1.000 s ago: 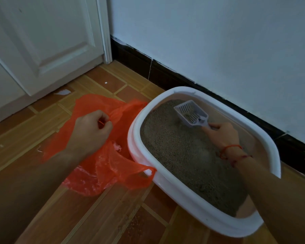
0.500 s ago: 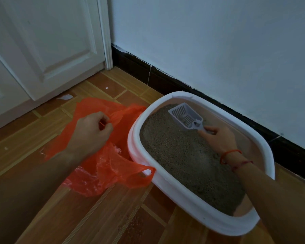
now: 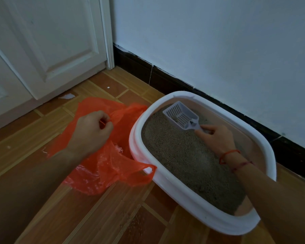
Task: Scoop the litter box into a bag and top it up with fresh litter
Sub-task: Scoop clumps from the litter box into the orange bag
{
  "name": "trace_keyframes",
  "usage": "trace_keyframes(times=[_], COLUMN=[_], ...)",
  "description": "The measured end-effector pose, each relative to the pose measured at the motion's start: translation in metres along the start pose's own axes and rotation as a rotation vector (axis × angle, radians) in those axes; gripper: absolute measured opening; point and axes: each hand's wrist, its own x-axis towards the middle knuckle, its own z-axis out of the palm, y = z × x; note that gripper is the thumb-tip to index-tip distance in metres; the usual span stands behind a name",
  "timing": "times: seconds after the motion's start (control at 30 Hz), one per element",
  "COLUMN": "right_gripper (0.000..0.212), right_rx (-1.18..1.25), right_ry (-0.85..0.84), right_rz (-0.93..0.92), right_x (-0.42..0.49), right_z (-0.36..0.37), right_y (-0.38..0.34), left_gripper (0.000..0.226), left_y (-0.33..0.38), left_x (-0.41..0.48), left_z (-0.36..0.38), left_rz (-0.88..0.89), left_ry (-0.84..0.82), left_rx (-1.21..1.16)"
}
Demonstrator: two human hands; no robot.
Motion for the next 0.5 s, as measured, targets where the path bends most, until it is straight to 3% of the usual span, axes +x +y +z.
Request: trace_keyframes(times=[0.2,0.33,0.5], right_gripper=[0.027,0.026,0.027], right_rx=[0.011,0.016,-0.161], right_ry=[-0.024,-0.161,-0.313], right_rz=[-0.084,-0.193,-0.348], right_x=[-0.002,-0.002,-0.002], right_z=[0.000,0.001,0.001], right_y=[-0.022,-0.044,-0.082], left_gripper=[0.008,0.008,0.010], left_y=[-0.002,-0.004,-0.004], left_x=[0.002,0.004,0.006], left_z=[0.000,-0.002,-0.005], left_rz=[0.007,0.015,-0.009], left_ry=[0.004,0.012,0.061], left_rx=[-0.003,-0.005,-0.015])
